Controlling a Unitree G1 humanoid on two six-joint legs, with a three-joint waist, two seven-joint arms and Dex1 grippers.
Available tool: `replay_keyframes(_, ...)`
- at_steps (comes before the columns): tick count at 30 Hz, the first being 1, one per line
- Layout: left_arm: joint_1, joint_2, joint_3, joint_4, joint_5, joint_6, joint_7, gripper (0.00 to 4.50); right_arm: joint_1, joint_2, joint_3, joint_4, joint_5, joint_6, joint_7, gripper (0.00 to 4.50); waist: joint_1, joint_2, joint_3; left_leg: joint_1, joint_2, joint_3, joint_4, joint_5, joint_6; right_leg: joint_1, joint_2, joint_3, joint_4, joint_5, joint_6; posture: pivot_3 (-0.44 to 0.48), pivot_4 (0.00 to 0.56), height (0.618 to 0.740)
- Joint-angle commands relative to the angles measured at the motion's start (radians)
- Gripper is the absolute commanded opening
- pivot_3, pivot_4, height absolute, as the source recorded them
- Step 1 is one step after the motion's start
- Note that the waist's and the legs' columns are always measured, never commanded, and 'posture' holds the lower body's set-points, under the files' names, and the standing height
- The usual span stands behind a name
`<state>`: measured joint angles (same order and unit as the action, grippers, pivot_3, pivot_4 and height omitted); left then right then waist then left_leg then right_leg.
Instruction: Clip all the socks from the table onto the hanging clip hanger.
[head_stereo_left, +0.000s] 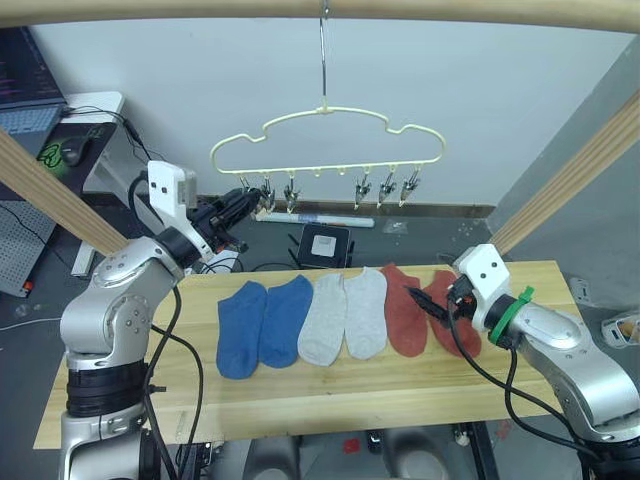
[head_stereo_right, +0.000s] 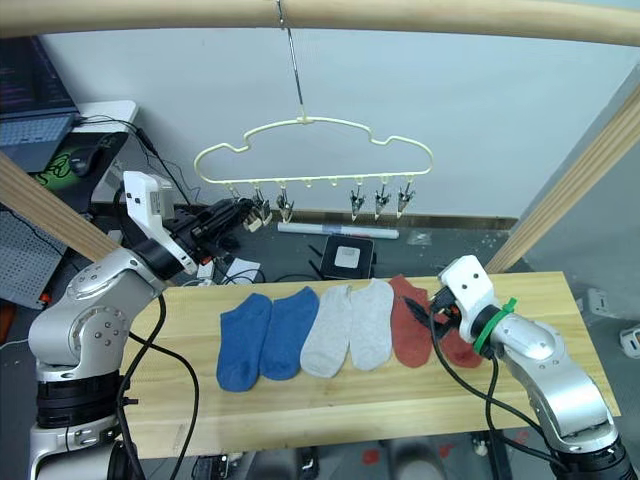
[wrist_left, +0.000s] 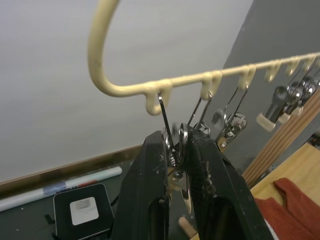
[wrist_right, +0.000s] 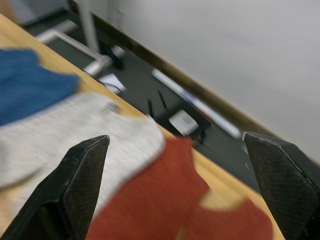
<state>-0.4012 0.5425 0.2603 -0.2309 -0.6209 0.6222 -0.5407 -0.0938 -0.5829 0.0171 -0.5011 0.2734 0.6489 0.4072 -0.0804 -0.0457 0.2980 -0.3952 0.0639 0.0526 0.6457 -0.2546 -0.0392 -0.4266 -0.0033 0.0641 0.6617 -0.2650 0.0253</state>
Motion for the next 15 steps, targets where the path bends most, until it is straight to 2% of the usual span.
replay_keyframes(1, 0.007, -0.006, 0.005, -0.063, 0.015, -0.030, 0.025, 0.25, -0.010, 0.029, -0.050, 0.069, -0.036, 0.007, -0.060, 4.50, 0.002, 0.002, 0.008, 0.000, 0.000, 0.000, 0.000, 0.000, 0.000, 0.000, 0.000, 0.000, 0.000, 0.000, 0.000, -0.108, 0.363, 0.740)
replay_keyframes(7, 0.023, -0.008, 0.003, -0.100, 0.020, -0.030, 0.047, 0.25, -0.056, 0.084, -0.059, 0.250, -0.083, -0.029, -0.104, 4.50, 0.005, 0.004, 0.029, -0.006, 0.000, 0.004, 0.000, 0.002, -0.003, -0.010, -0.001, 0.003, 0.003, 0.001, -0.001, -0.083, 0.386, 0.740)
replay_keyframes(15, 0.035, -0.003, 0.004, -0.116, 0.014, -0.025, 0.055, 0.25, -0.153, 0.166, -0.067, 0.555, -0.139, -0.184, -0.144, 4.50, 0.012, 0.006, 0.040, -0.006, 0.000, 0.006, -0.001, 0.001, -0.007, -0.012, -0.001, 0.005, 0.003, 0.001, -0.001, -0.059, 0.395, 0.740)
